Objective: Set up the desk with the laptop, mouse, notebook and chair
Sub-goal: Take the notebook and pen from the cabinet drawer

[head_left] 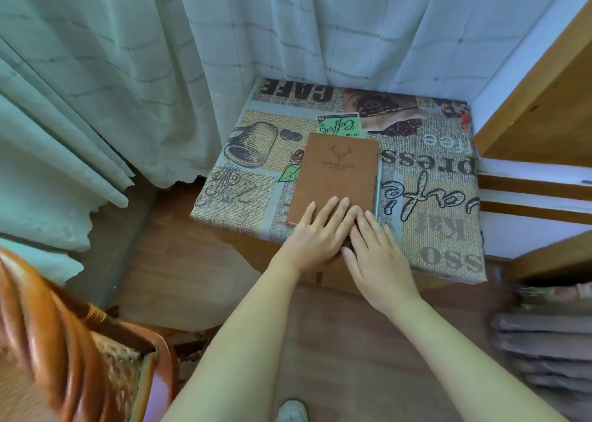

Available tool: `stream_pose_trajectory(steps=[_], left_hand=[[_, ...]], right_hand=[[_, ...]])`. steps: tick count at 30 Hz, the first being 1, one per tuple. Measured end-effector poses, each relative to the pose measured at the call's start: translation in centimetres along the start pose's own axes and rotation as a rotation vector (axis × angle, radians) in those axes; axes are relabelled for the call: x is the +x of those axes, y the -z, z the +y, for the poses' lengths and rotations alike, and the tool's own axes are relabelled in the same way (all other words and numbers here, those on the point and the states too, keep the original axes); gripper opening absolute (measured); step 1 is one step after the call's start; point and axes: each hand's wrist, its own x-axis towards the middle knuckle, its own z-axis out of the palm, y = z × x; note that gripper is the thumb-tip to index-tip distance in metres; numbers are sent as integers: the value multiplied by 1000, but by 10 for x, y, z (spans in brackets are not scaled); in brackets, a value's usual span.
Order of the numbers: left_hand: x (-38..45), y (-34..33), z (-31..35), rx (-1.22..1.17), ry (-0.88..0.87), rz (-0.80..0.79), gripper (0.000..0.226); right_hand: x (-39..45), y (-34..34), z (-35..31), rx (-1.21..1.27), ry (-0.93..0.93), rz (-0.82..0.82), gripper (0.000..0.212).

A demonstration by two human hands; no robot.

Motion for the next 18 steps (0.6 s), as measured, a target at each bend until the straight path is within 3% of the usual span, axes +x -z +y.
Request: stream_pose_trajectory(steps=[4,7,8,11,14,16,18], left_hand=[[4,-1,-8,-52,-33,41,47],[10,10,-27,-143,-94,-46,93],[13,16,-32,-199,-78,-55,99],[22,28,-44,-328,203,17,85],[28,28,-58,-364,607,-164,87],[30,23,-63,-407,688,-287,91],[32,23,-64,-429,641,-307,90]], right_hand=[[6,7,4,27,11,66,49],[19,16,9,69,-36,199,38],[25,19,11,83,-86,232,35],[46,27,18,176,-312,266,38],[67,32,24,305,-488,261,45],[77,31,26,312,-523,245,47],[83,27,24,285,-547,206,48]])
